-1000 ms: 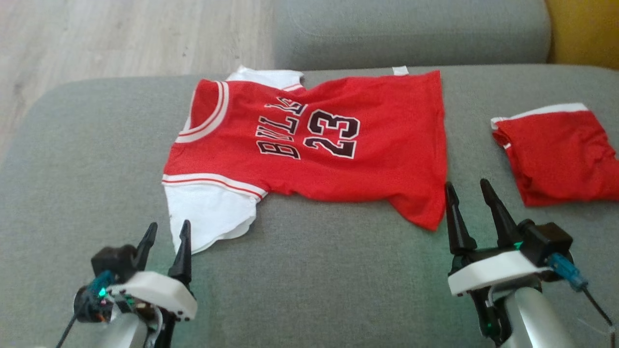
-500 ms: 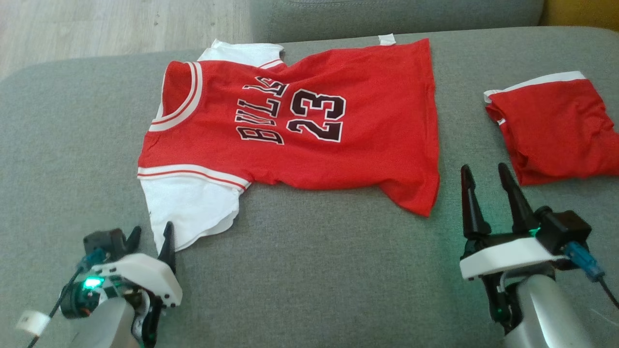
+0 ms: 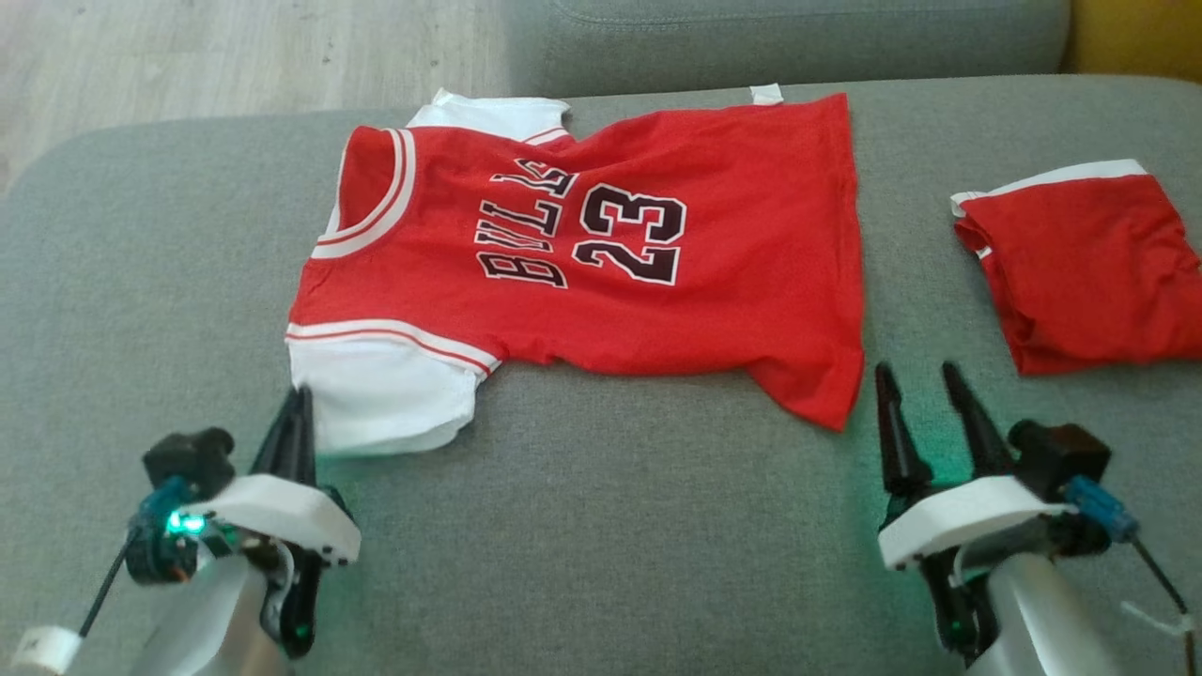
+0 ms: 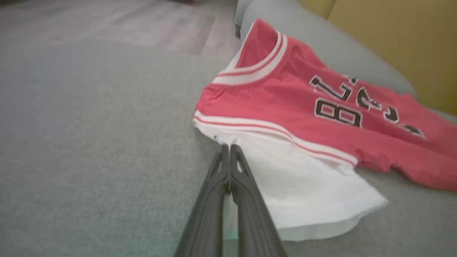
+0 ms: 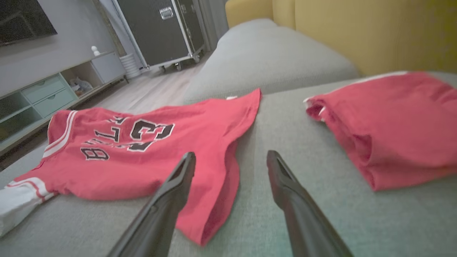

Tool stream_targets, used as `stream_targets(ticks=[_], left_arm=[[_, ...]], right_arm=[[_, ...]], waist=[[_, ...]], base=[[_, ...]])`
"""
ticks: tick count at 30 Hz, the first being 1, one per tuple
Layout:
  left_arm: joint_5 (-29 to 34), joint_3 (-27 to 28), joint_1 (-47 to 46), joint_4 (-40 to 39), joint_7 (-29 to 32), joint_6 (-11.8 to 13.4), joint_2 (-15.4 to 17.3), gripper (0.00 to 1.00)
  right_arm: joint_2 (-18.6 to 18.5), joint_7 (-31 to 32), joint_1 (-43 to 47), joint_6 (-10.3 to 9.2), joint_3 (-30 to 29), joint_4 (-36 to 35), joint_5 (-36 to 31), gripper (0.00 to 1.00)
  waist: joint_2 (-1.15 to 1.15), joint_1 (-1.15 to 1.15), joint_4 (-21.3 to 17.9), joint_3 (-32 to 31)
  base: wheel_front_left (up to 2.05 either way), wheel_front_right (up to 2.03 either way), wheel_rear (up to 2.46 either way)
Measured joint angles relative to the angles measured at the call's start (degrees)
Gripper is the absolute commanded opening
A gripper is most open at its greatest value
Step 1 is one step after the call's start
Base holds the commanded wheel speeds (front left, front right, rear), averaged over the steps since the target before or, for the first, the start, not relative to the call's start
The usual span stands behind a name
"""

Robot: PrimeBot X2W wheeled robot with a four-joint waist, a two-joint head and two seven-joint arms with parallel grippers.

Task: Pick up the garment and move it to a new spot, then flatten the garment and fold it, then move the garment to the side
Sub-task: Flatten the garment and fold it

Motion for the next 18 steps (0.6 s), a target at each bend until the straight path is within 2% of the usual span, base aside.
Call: stream_targets(ticks=[3, 5, 13, 18], left_arm=[[0.21, 1.12, -0.02, -2.99, -3.02, 0.11, 0.08, 0.0], [0.7, 1.89, -0.02, -5.33, -3.87, 1.09, 0.24, 0.0], [3.99, 4.74, 0.77, -14.7, -4.56, 1.77, 0.21, 0.0], [5.64, 5.66, 2.3, -16.9, -4.56, 2.05, -0.12, 0.0]], right_arm=[[0.0, 2.33, -0.03, 0.0, 1.01, 3.09, 1.63, 1.0], [0.0, 3.57, -0.12, 0.0, 1.47, 4.7, 1.68, 1.0], [-0.01, 6.2, -3.8, 0.0, 3.75, 10.31, 4.74, 1.0], [-0.02, 7.05, -6.25, 0.0, 5.13, 14.41, 7.35, 1.0]], waist=[[0.0, 0.0, 0.57, -0.25], [0.0, 0.0, 0.97, -0.34], [0.0, 0.0, 2.0, 0.01], [0.0, 0.0, 2.3, 0.33]], base=[[0.0, 0.0, 0.0], [0.0, 0.0, 0.0], [0.0, 0.0, 0.0], [0.0, 0.0, 0.0]])
